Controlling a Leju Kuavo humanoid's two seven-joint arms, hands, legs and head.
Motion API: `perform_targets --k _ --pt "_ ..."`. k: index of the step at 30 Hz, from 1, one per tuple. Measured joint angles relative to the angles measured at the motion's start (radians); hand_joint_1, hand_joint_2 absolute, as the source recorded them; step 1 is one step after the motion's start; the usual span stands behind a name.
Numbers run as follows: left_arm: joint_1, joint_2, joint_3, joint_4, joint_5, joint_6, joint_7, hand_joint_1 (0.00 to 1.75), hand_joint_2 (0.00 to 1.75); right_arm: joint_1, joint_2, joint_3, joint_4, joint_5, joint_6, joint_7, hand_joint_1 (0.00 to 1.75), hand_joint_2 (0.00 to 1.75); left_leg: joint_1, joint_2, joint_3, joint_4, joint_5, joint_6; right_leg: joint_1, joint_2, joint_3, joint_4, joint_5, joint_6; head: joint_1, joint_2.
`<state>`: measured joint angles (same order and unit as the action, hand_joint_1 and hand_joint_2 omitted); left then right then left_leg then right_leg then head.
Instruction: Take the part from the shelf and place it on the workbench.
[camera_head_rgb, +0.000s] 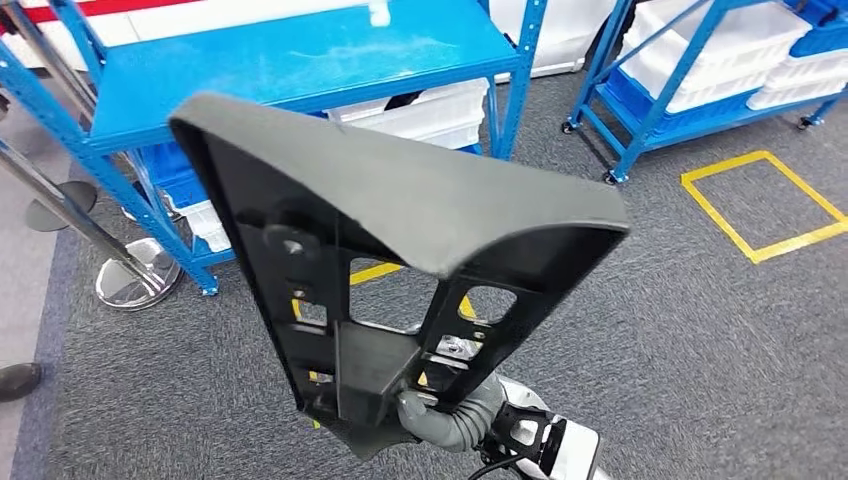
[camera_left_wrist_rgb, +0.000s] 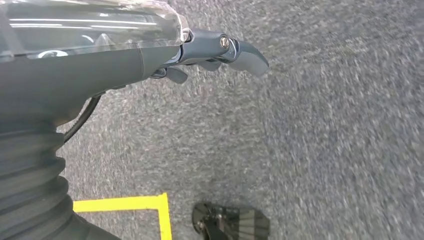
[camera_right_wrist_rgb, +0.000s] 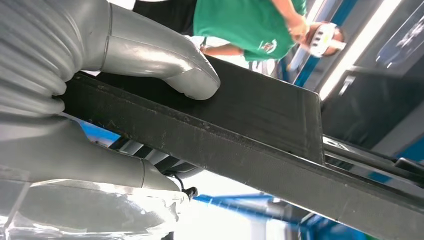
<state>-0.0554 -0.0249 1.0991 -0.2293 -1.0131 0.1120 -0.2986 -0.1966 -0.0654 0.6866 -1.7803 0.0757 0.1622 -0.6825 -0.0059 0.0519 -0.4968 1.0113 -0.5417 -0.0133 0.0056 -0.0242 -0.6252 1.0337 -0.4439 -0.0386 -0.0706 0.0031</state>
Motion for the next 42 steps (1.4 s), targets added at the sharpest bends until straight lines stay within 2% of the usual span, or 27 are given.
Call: perform_targets --k 2,4,5,6,7,9,10,12,14,16,18,20,21,22,23,25,27,30,32,34,35,36,37,38,39,41,42 --pt "0.001 0.004 0.0 0.0 -0.018 -0.006 -0.005 0.0 1.75 0.01 -0.009 -0.001 -0.003 0.013 -0.04 0.0 1.75 1.75 0.005 -0.027 -0.036 0.085 -0.054 -0.008 -0.006 0.013 0.002 -0.006 0.004 -0.006 0.0 0.0" --pt "0.003 0.008 -0.001 0.0 -0.031 -0.009 -0.007 0.0 1.75 0.023 -0.022 -0.001 -0.007 0.021 -0.069 0.0 1.75 1.75 0.009 -0.04 -0.099 0.222 -0.112 -0.014 -0.006 0.027 0.001 -0.005 0.005 -0.009 0.0 0.0" --pt "0.004 0.009 -0.002 0.0 -0.034 -0.01 -0.007 0.0 1.75 0.029 -0.028 -0.001 -0.009 0.023 -0.075 0.0 1.75 1.75 0.01 -0.041 -0.121 0.267 -0.12 -0.016 -0.007 0.035 0.0 -0.005 0.006 -0.008 0.0 0.0" --pt "0.005 0.011 -0.004 0.0 -0.035 -0.011 -0.007 0.0 1.75 0.034 -0.034 -0.001 -0.009 0.025 -0.078 0.0 1.75 1.75 0.012 -0.041 -0.126 0.274 -0.107 -0.018 -0.007 0.045 0.0 -0.003 0.007 -0.008 0.0 0.0" --pt "0.006 0.012 -0.005 0.0 -0.035 -0.011 -0.007 0.0 1.75 0.037 -0.038 -0.001 -0.01 0.026 -0.079 0.0 1.75 1.75 0.014 -0.043 -0.112 0.241 -0.076 -0.019 -0.008 0.055 0.001 -0.001 0.008 -0.006 0.0 0.0" --pt "0.005 0.014 -0.007 0.0 -0.042 -0.012 -0.006 0.0 1.75 0.042 -0.044 -0.001 -0.016 0.028 -0.087 0.0 1.75 1.75 0.02 -0.066 -0.054 0.109 -0.004 -0.017 -0.01 0.076 0.0 0.002 0.01 -0.002 0.0 0.0" --pt "0.004 0.016 -0.009 0.0 -0.048 -0.012 -0.004 0.0 1.75 0.043 -0.047 -0.001 -0.022 0.029 -0.098 0.0 1.75 1.75 0.022 -0.085 -0.03 0.052 0.017 -0.015 -0.01 0.085 -0.002 0.005 0.012 0.002 0.0 0.0" --pt "0.003 0.018 -0.015 0.0 -0.069 -0.014 0.005 0.0 1.75 0.044 -0.056 0.003 -0.041 0.03 -0.131 0.0 1.75 1.75 0.021 -0.112 -0.012 0.004 0.024 -0.009 -0.012 0.102 -0.012 0.007 0.02 0.016 0.0 0.0" --pt "0.001 0.02 -0.025 0.0 -0.092 -0.012 0.02 0.0 1.75 0.044 -0.069 0.012 -0.073 0.026 -0.164 0.0 1.75 1.75 0.019 -0.102 -0.015 0.0 0.031 0.002 -0.013 0.117 -0.02 0.005 0.031 0.033 0.0 0.0" --pt "-0.002 0.021 -0.04 0.001 -0.119 -0.013 0.039 0.0 1.75 0.042 -0.081 0.02 -0.118 0.017 -0.176 0.0 1.75 1.75 0.022 -0.083 -0.018 -0.006 0.042 0.015 -0.013 0.095 -0.032 0.023 0.015 0.045 0.0 0.0" --pt "-0.003 0.022 -0.058 0.001 -0.153 -0.014 0.063 0.0 1.75 0.035 -0.087 0.024 -0.16 0.005 -0.159 0.0 1.75 1.75 0.022 -0.061 -0.024 -0.009 0.05 0.025 -0.014 0.05 -0.069 0.115 -0.049 0.055 0.0 0.0" --pt "0.0 0.025 -0.075 0.001 -0.178 -0.006 0.087 0.0 1.75 0.03 -0.087 0.025 -0.189 -0.004 -0.121 0.0 1.75 1.75 0.02 -0.037 -0.031 -0.008 0.053 0.028 -0.018 0.032 -0.118 0.246 -0.116 0.064 0.0 0.0" --pt "0.0 0.027 -0.081 0.001 -0.184 0.0 0.095 0.0 1.75 0.029 -0.085 0.025 -0.198 -0.006 -0.101 0.0 1.75 1.75 0.019 -0.024 -0.034 -0.006 0.054 0.028 -0.019 0.03 -0.125 0.28 -0.126 0.066 0.0 0.0" --pt "-0.001 0.028 -0.085 0.001 -0.187 0.006 0.1 0.0 1.75 0.029 -0.082 0.024 -0.203 -0.008 -0.083 0.0 1.75 1.75 0.019 -0.013 -0.036 -0.005 0.054 0.028 -0.02 0.027 -0.113 0.276 -0.118 0.067 0.0 0.0" --pt "-0.002 0.029 -0.088 0.001 -0.188 0.01 0.1 0.0 1.75 0.028 -0.076 0.022 -0.206 -0.01 -0.071 0.0 1.75 1.75 0.019 -0.003 -0.037 -0.004 0.054 0.027 -0.021 0.022 -0.079 0.23 -0.095 0.066 0.0 0.0" --pt "-0.006 0.029 -0.091 0.001 -0.189 0.012 0.094 0.0 1.75 0.021 -0.061 0.013 -0.207 -0.016 -0.054 0.0 1.75 1.75 0.017 0.013 -0.037 0.0 0.053 0.022 -0.016 -0.007 0.008 0.09 -0.05 0.058 0.0 0.0" --pt "-0.007 0.029 -0.091 0.001 -0.183 0.018 0.089 0.0 1.75 0.008 -0.048 -0.003 -0.206 -0.029 -0.032 0.0 1.75 1.75 0.012 0.026 -0.04 0.003 0.053 0.012 -0.007 -0.027 0.049 0.01 -0.037 0.044 0.0 0.0" --pt "-0.013 0.028 -0.087 0.001 -0.155 0.044 0.085 0.0 1.75 -0.003 -0.032 -0.03 -0.202 -0.045 0.025 0.0 1.75 1.75 0.009 0.039 -0.041 0.001 0.054 -0.005 -0.005 -0.011 0.043 -0.004 -0.031 0.024 0.0 0.0" --pt "-0.018 0.028 -0.081 0.001 -0.138 0.062 0.081 0.0 1.75 -0.01 -0.025 -0.041 -0.197 -0.05 0.056 0.0 1.75 1.75 0.011 0.008 -0.053 0.03 0.025 -0.014 -0.009 0.003 0.042 -0.014 -0.022 0.011 0.0 0.0" --pt "-0.018 0.028 -0.072 0.001 -0.127 0.072 0.079 0.0 1.75 -0.016 -0.018 -0.046 -0.191 -0.052 0.069 0.0 1.75 1.75 0.014 -0.03 -0.099 0.139 -0.043 -0.017 -0.01 0.017 0.038 -0.016 -0.016 0.003 0.0 0.0" --pt "-0.016 0.028 -0.066 0.001 -0.118 0.075 0.077 0.0 1.75 -0.017 -0.015 -0.047 -0.186 -0.052 0.072 0.0 1.75 1.75 0.014 -0.037 -0.129 0.208 -0.073 -0.018 -0.009 0.026 0.035 -0.015 -0.015 0.001 0.0 0.0" --pt "-0.014 0.028 -0.059 0.001 -0.106 0.078 0.075 0.0 1.75 -0.019 -0.012 -0.048 -0.18 -0.052 0.073 0.0 1.75 1.75 0.015 -0.041 -0.152 0.262 -0.09 -0.018 -0.008 0.036 0.032 -0.014 -0.013 -0.001 0.0 0.0" --pt "-0.012 0.027 -0.05 0.001 -0.093 0.08 0.072 0.0 1.75 -0.02 -0.011 -0.049 -0.172 -0.053 0.073 0.0 1.75 1.75 0.015 -0.042 -0.161 0.283 -0.087 -0.017 -0.007 0.047 0.03 -0.012 -0.012 -0.001 0.0 0.0" --pt "-0.011 0.026 -0.041 0.001 -0.079 0.083 0.068 0.0 1.75 -0.021 -0.009 -0.049 -0.164 -0.054 0.072 0.0 1.75 1.75 0.016 -0.043 -0.147 0.258 -0.062 -0.017 -0.007 0.058 0.029 -0.01 -0.012 -0.001 0.0 0.0" --pt "-0.011 0.026 -0.031 0.001 -0.068 0.086 0.065 0.0 1.75 -0.023 -0.008 -0.049 -0.157 -0.055 0.071 0.0 1.75 1.75 0.018 -0.051 -0.116 0.196 -0.024 -0.016 -0.008 0.07 0.029 -0.007 -0.011 0.0 0.0 0.0" --pt "-0.012 0.026 -0.013 0.001 -0.054 0.092 0.061 0.0 1.75 -0.03 -0.006 -0.049 -0.143 -0.06 0.068 0.0 1.75 1.75 0.022 -0.091 -0.053 0.061 0.03 -0.011 -0.007 0.093 0.024 0.0 -0.01 0.007 0.0 0.0" --pt "-0.012 0.026 -0.006 0.001 -0.051 0.094 0.06 0.0 1.75 -0.034 -0.005 -0.048 -0.138 -0.061 0.068 0.0 1.75 1.75 0.023 -0.108 -0.036 0.023 0.039 -0.008 -0.007 0.102 0.019 0.003 -0.007 0.012 0.0 0.0"
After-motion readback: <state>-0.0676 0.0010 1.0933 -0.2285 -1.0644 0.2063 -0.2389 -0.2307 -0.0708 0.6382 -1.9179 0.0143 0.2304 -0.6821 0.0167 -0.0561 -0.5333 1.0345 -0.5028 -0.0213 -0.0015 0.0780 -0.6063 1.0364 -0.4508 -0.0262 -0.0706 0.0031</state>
